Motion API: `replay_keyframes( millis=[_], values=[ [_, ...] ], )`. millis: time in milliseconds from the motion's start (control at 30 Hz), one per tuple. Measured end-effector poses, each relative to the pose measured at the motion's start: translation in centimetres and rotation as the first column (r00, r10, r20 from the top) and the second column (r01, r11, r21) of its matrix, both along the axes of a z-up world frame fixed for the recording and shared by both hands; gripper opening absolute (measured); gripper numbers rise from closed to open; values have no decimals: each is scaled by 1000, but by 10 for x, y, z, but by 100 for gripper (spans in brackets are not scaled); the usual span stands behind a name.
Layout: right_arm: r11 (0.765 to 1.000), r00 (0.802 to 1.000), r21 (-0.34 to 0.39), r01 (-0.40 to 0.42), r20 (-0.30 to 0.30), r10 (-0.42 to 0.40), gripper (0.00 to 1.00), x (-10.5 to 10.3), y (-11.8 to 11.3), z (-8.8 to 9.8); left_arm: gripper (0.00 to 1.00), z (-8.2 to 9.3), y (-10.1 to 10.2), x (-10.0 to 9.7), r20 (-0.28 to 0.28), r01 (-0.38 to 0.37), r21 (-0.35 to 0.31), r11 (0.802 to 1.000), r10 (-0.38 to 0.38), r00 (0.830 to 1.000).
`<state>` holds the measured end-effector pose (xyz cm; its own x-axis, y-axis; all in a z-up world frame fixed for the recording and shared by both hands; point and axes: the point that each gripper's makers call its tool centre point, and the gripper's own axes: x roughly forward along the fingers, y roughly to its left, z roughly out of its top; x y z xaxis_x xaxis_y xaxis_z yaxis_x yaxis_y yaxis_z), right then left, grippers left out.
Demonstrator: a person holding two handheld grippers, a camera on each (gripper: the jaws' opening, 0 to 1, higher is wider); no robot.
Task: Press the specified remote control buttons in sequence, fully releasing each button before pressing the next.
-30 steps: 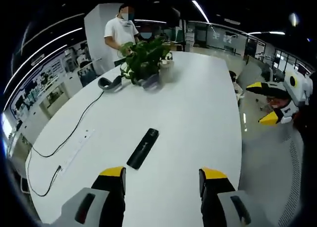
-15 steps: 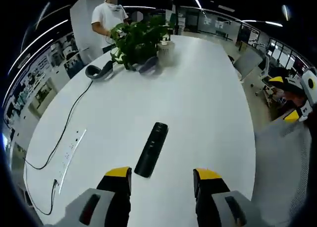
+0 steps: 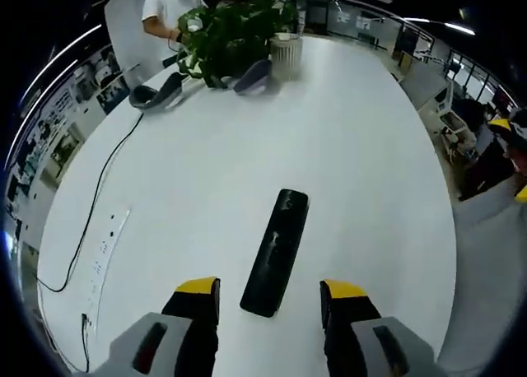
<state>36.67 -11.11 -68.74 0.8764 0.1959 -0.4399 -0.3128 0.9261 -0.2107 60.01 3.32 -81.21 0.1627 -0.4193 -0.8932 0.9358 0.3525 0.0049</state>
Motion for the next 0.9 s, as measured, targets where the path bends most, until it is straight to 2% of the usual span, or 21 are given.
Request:
replay_keyframes(
  millis=[33, 167, 267, 333, 600, 900],
  values=[
    [1000, 1000, -2, 0, -1, 0, 56, 0, 0, 0, 52, -6, 1, 1, -19, -6, 21, 1000, 6, 1000],
    [1000, 1000, -8, -10, -10, 10, 56, 0, 0, -2, 52, -22, 2, 2, -36, 12, 61, 998, -10, 999],
    [1000, 1000, -8, -8, -9, 8, 56, 0, -1, -2, 51, -33, 3, 2, -30, 29, 116, 993, -26, 999],
    [1000, 1000, -9, -3, -6, 2, 57, 0, -2, -1, 53, -39, 0, 0, -50, 32, 124, 992, -26, 998],
    [1000, 1000, -6, 0, -10, 0, 56, 1, -4, -1, 52, -51, 6, 4, -78, 35, 182, 983, -21, 997],
    [1000, 1000, -12, -8, -17, 7, 56, 0, -3, -3, 49, -48, 5, 7, -76, 29, 166, 986, -16, 997]
  ],
)
